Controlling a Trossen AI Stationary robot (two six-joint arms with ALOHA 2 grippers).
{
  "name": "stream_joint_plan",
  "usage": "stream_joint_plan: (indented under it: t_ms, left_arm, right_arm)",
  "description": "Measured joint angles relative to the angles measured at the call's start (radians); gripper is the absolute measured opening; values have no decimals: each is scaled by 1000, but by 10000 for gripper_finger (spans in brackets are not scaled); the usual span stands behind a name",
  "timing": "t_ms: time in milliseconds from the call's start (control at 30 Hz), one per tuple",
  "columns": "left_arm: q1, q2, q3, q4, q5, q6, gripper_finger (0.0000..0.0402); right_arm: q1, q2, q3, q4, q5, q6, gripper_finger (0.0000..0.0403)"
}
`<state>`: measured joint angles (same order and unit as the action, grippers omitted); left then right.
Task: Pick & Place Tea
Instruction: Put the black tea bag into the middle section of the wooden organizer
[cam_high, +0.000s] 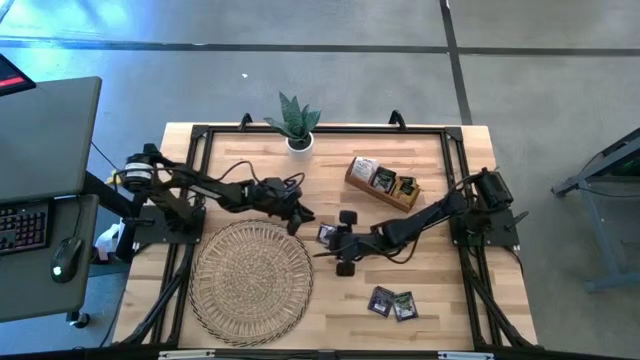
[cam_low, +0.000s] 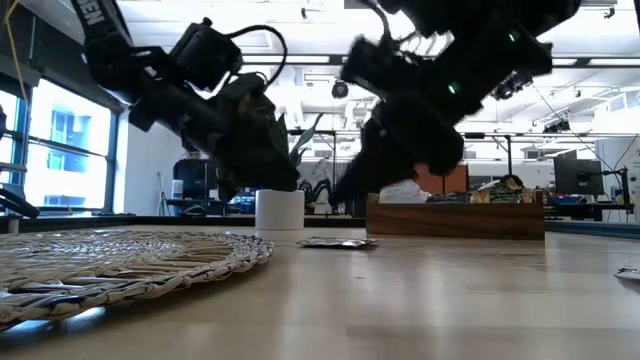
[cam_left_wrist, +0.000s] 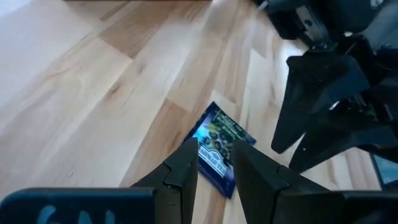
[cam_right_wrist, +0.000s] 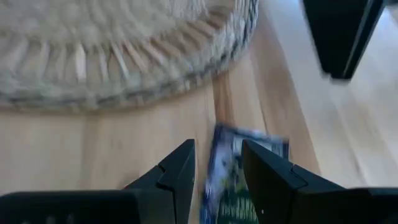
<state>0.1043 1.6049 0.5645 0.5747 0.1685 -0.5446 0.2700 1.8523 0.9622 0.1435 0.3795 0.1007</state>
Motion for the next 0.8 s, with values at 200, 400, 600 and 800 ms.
stream_joint_plan:
  t_ms: [200, 400, 600, 800]
  left_arm:
    - [0, 22, 62, -32, 11, 18, 98]
    - [0, 23, 103, -71, 43, 20, 98]
    - [0, 23, 114, -86, 60, 20, 98]
    - [0, 23, 114, -96, 25, 19, 98]
  right_arm:
    - [-12, 1, -63, -5, 5, 30, 129]
    - [-29, 1, -88, -98, -19, -31, 129]
    - [-40, -1, -84, -183, 159, -319, 129]
    - [-41, 3, -52, -183, 316, -680, 129]
